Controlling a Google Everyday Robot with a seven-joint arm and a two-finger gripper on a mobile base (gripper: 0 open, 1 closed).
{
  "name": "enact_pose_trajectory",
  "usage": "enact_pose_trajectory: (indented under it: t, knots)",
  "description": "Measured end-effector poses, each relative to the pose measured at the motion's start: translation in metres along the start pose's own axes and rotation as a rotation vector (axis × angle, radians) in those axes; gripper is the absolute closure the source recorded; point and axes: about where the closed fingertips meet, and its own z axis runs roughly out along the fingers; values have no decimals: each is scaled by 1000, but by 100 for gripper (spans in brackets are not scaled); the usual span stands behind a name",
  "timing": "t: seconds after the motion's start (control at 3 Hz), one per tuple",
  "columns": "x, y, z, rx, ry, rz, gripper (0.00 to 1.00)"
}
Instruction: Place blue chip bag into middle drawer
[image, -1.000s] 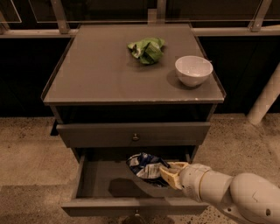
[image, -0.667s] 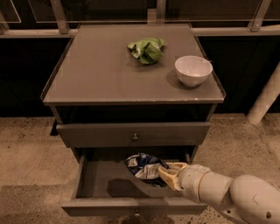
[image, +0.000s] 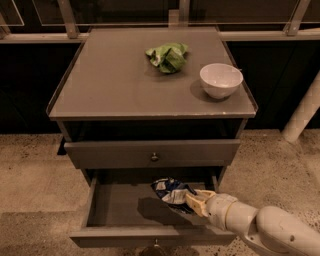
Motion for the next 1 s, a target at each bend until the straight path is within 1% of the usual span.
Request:
enact_pose_trajectory:
  t: [0.33,0.67,1.0]
  knots:
    - [35,-30,31,-22,-18,97,100]
    - [68,-48,56,-40,3,184,100]
    - [72,-50,58,-41,6,192,81]
